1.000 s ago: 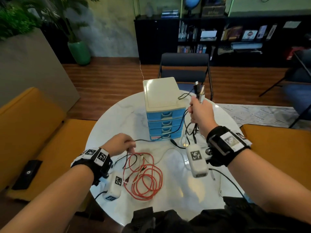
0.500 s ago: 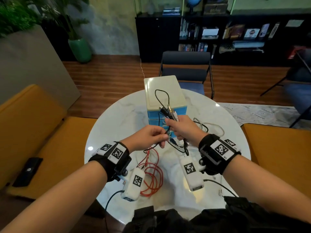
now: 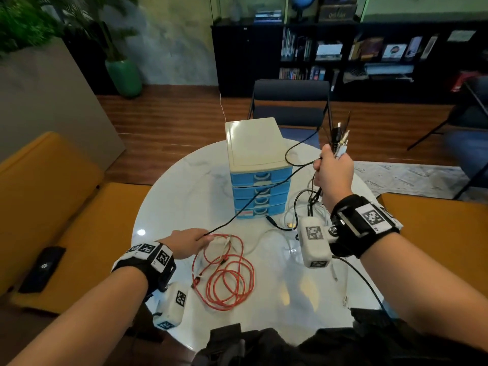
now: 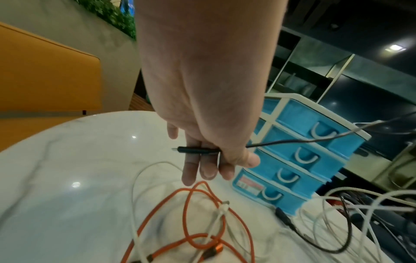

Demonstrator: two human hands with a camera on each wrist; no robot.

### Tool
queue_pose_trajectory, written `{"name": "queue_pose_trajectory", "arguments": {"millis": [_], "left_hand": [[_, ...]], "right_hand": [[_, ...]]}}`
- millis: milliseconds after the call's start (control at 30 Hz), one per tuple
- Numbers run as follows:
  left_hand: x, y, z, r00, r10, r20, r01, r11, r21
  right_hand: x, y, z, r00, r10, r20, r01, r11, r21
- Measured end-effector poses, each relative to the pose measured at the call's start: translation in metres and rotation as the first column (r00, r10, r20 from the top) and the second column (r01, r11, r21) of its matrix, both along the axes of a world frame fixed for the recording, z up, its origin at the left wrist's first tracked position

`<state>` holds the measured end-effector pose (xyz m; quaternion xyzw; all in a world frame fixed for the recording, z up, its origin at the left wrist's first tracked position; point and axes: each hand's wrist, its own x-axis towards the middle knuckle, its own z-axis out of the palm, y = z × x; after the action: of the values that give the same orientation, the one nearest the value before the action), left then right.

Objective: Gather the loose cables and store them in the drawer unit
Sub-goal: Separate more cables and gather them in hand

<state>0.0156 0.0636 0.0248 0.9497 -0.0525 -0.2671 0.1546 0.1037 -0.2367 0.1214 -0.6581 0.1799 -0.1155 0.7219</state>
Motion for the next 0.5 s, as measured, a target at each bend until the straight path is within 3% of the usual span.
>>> {"name": "queue_pose_trajectory", "arguments": {"millis": [133,300,400,500], "left_hand": [[0.009,-0.005,0.014,0.995,0.1,-0.027,-0.104,0.96,-0.26],[0.027,-0.047,0.043,0.986,0.118,0.118,-0.048,0.876,-0.48],[0.03,-0.074,0.057,0.983,0.125,0.138,-0.007,0.766,-0.642],[0.028,-0.087,0.061,0.976,0.119,0.183,0.05,0.695,-0.718]], "right_hand": [[-0.01,0.011,-0.007,0.982,0.188,-0.012,-0.186,0.958,-0.22],[-0.031,0.036,-0.021,0.851,0.505,-0.141,-0.514,0.75,-0.416],[-0.04,0.047,-0.028,0.796,0.569,-0.208,-0.586,0.636,-0.503],[-0.044,0.047,-0.029,0.791,0.55,-0.268,-0.591,0.572,-0.569]]}}
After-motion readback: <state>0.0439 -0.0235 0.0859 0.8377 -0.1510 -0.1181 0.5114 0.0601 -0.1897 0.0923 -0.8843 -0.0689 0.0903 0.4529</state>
